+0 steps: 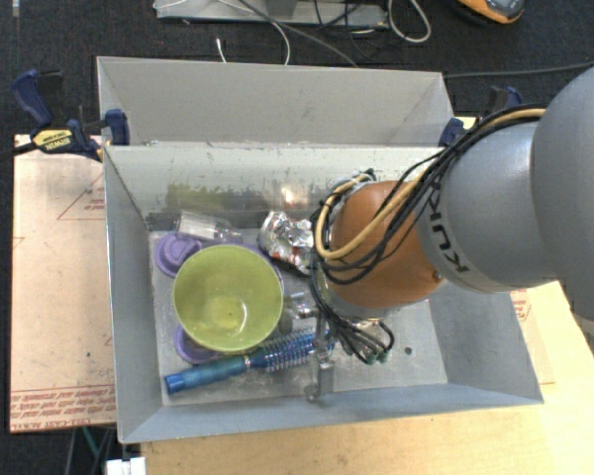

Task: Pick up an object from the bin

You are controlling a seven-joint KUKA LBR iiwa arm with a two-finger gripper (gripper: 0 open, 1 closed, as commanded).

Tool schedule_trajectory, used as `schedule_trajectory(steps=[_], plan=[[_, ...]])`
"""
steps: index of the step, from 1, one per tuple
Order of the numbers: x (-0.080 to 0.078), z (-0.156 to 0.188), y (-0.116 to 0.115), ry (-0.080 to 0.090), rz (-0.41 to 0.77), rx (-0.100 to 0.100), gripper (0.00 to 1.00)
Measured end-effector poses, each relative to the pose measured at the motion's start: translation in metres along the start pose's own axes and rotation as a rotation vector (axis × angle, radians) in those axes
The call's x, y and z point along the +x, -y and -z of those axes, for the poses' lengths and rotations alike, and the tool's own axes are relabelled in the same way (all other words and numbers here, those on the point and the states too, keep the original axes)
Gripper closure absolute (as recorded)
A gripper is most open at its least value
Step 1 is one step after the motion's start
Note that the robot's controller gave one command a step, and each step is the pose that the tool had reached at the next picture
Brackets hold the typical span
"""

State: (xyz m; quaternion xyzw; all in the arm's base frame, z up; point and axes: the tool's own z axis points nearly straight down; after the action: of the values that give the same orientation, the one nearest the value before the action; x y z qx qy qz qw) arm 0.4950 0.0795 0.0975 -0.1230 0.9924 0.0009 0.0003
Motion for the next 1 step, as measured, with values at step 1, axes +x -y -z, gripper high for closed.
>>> schedule_trajectory(steps=[1], plan=[[-0.0001,-0.0249,-0.0292,0.026,0.180,0.005,0.00]])
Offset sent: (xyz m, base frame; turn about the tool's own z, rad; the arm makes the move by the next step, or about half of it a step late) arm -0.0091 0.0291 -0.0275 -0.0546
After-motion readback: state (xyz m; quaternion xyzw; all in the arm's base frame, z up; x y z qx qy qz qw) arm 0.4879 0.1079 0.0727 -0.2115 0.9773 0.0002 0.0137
